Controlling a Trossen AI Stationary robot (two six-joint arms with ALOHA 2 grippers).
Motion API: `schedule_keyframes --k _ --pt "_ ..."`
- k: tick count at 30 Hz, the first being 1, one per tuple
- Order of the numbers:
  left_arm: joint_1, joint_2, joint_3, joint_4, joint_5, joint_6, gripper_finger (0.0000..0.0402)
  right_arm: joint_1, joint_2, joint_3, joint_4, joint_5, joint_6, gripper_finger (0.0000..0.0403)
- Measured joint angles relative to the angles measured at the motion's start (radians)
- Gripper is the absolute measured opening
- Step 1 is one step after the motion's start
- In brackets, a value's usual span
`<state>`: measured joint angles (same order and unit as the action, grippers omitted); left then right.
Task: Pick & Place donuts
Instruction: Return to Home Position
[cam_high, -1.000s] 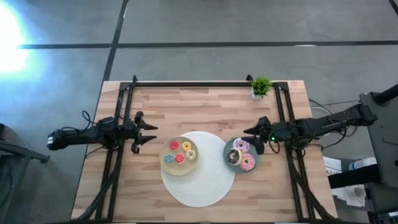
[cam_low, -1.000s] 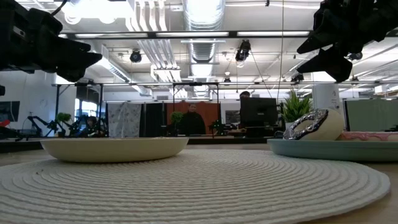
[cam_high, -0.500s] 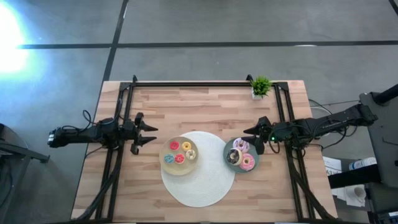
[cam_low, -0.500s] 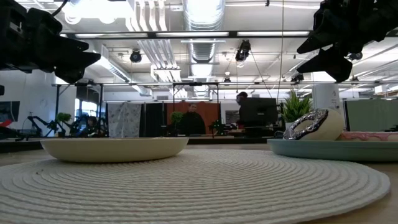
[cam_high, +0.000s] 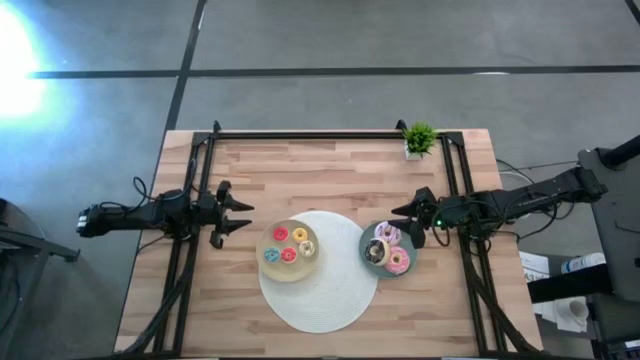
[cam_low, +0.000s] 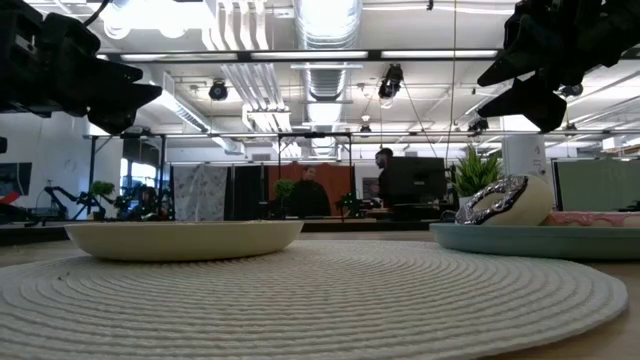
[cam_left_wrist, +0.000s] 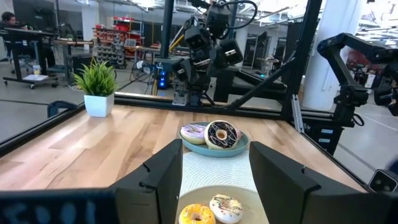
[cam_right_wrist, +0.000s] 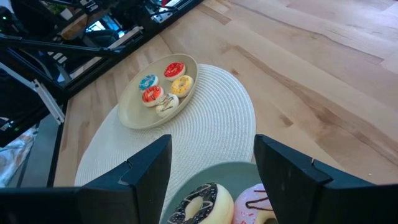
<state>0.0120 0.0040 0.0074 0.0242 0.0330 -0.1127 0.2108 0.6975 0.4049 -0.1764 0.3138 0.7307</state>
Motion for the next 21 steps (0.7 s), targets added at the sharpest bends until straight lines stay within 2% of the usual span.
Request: schedule_keyframes --k 9,11,15,18,21 --pt "0.0 0.0 0.0 0.0 0.0 0.0 0.0161 0.0 -0.003 0.0 0.004 0.0 -0.016 0.0219" --pt "0.0 0.0 0.0 0.0 -0.001 0.0 0.0161 0.001 -0.004 0.0 0.034 0.002 -0.08 0.0219" --pt "0.0 0.0 0.0 0.0 -0.001 0.0 0.0161 0.0 -0.048 -0.027 0.149 -0.008 -0.32 0.0219" --pt "0.0 0.0 0.0 0.0 -0.001 0.0 0.0161 -0.002 -0.126 -0.075 0.25 -0.009 -0.456 0.0219" --pt "0.0 0.0 0.0 0.0 -0.001 0.0 0.0161 -0.037 -0.226 -0.13 0.289 -0.023 -0.5 0.0219"
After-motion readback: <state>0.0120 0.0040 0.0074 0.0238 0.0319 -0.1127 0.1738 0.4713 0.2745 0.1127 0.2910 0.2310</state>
